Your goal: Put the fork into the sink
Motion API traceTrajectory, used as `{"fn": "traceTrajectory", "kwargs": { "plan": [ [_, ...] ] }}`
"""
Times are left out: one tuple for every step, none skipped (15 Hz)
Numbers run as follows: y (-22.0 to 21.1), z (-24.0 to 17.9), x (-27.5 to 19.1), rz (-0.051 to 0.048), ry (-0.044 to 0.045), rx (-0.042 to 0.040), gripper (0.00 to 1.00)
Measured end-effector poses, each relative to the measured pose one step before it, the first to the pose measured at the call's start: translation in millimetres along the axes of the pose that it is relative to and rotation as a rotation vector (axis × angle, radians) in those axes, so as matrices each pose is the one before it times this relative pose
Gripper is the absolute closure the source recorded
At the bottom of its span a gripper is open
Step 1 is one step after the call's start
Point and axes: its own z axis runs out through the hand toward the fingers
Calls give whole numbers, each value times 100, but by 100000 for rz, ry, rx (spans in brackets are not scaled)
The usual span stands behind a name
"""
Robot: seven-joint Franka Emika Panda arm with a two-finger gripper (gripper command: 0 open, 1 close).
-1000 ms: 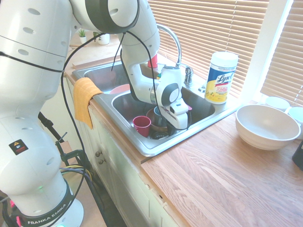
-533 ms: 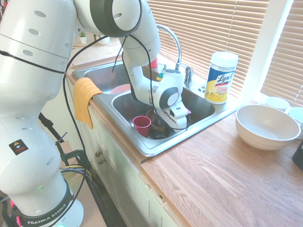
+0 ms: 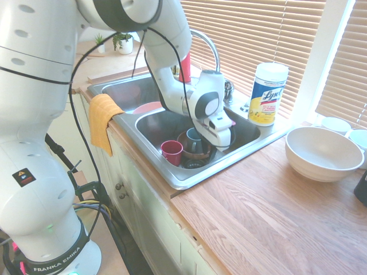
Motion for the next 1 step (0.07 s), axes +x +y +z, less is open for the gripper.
{"fn": "traceTrajectory", "kwargs": {
  "plan": [
    [-161, -3407, 144, -1257, 587, -263, 0]
  ]
}}
